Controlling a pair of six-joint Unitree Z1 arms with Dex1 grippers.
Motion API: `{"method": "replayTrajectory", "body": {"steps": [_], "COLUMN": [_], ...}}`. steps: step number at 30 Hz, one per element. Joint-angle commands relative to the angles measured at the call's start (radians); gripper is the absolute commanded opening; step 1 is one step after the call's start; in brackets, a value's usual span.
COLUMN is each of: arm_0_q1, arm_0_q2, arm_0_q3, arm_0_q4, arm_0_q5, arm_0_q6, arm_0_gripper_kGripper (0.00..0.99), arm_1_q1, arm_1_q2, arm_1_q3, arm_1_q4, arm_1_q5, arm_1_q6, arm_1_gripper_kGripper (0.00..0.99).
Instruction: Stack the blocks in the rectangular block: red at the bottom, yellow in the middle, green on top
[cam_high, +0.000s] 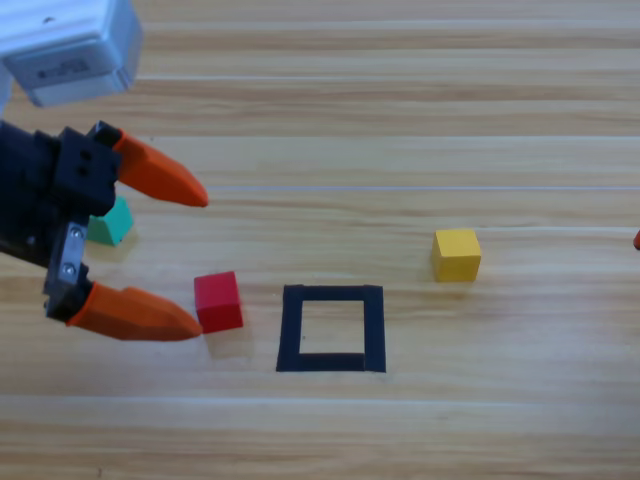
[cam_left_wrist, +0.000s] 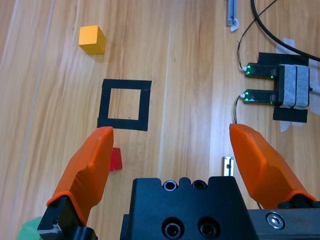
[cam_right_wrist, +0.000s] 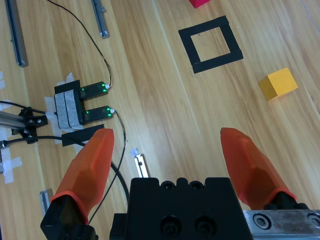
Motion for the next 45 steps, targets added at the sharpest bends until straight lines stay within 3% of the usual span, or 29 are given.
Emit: {"method": "replayTrajectory", "body": {"steps": [1,9,12,14,17,20,25,30,36,45], "arm_0_q1": [-0.021,-0.021,-0.021,-0.021,-0.021,-0.021,-0.021,-0.019,-0.016,-0.014], "arm_0_q2": [0.020,0.025,0.026,0.026,0.034,0.051,0.118,0.221,0.321,0.807], "arm_0_q3": [0.022,0.022,0.022,0.020,0.003,-0.031,-0.090,-0.117,-0.152,-0.765], "arm_0_q4": [0.000,0.000,-0.001,-0.013,-0.050,-0.052,0.014,0.092,0.165,0.694], "arm_0_q5": [0.008,0.014,0.037,0.099,0.295,0.447,0.639,0.688,0.659,0.645], "arm_0_q6": [-0.011,-0.018,-0.040,-0.100,-0.304,-0.509,-0.877,-1.115,-1.276,-1.460], "arm_0_gripper_kGripper": [0.990,0.990,0.990,0.990,0.990,0.990,0.990,0.990,0.990,0.990], "arm_1_q1": [0.028,0.028,0.028,0.028,0.028,0.028,0.028,0.028,0.028,0.046], "arm_1_q2": [0.012,0.035,0.067,0.069,0.087,0.136,0.282,0.402,0.510,0.636], "arm_1_q3": [0.028,0.018,0.005,0.011,0.002,-0.012,-0.043,-0.078,-0.127,-0.265], "arm_1_q4": [-0.018,-0.033,-0.075,-0.136,-0.210,-0.280,-0.354,-0.384,-0.374,-0.225], "arm_1_q5": [0.002,0.000,-0.117,-0.222,-0.351,-0.422,-0.463,-0.518,-0.506,-0.521], "arm_1_q6": [-0.006,0.046,0.166,0.281,0.454,0.583,0.766,0.859,0.917,0.971], "arm_1_gripper_kGripper": [0.939,0.939,0.939,0.939,0.939,0.939,0.939,0.939,0.939,0.969]}}
